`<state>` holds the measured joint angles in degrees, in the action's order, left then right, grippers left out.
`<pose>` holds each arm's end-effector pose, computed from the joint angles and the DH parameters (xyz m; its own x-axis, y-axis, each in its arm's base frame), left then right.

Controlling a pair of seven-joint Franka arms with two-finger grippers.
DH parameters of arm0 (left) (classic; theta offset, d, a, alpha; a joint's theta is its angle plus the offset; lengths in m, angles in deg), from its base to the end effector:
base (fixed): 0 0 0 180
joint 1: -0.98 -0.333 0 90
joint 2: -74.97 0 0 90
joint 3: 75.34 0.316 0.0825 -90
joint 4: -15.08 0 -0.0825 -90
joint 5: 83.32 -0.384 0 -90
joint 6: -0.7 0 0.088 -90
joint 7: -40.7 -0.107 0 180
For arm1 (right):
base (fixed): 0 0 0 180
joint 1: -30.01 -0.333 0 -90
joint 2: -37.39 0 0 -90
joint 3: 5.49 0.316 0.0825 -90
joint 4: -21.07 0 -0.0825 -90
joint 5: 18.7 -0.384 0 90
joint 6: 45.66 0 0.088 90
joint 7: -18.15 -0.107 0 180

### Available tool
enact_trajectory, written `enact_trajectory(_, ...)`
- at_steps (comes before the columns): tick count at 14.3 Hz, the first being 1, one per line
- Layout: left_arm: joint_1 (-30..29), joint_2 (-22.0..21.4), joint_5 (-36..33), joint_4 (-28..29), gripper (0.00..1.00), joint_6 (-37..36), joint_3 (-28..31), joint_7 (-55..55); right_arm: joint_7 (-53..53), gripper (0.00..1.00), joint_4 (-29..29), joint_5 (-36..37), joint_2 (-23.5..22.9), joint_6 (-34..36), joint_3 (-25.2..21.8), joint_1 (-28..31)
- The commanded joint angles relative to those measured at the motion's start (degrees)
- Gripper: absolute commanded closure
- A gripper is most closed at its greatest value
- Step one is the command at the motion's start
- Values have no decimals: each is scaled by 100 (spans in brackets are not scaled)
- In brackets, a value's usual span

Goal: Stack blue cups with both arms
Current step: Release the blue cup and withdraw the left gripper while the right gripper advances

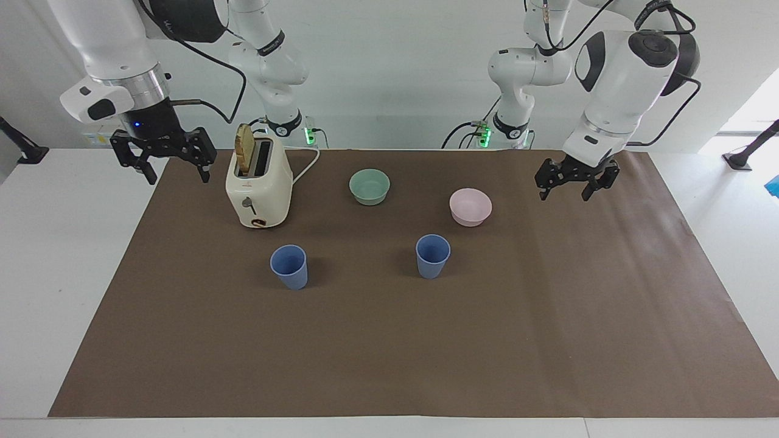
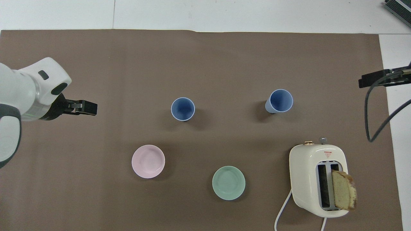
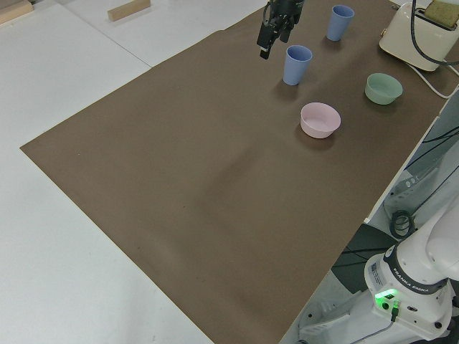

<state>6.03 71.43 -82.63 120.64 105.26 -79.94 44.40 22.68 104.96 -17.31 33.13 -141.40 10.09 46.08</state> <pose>0.5402 -0.0939 0.5511 0.9940 -0.1006 0.0436 -0.1011 -0.9948 0.0097 0.5873 -0.0140 0.6439 0.9885 0.0696 0.1340 0.0682 -0.9976 0.0149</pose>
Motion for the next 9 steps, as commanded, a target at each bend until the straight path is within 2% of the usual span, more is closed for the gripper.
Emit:
enact_trajectory(1, -232, -252, -96, -254, 0, -513, -40, -387, 127, 0, 442, -480, 48, -434, 15, 28)
enact_trajectory(4, -233, -261, -96, -1063, 0, -1427, 65, -502, 127, 0, 952, -535, -170, -1260, 24, -94)
enact_trajectory(9, -373, -279, -79, -1056, 0, -1482, 83, -590, 100, 0, 1041, -535, -1005, -2095, 24, -455)
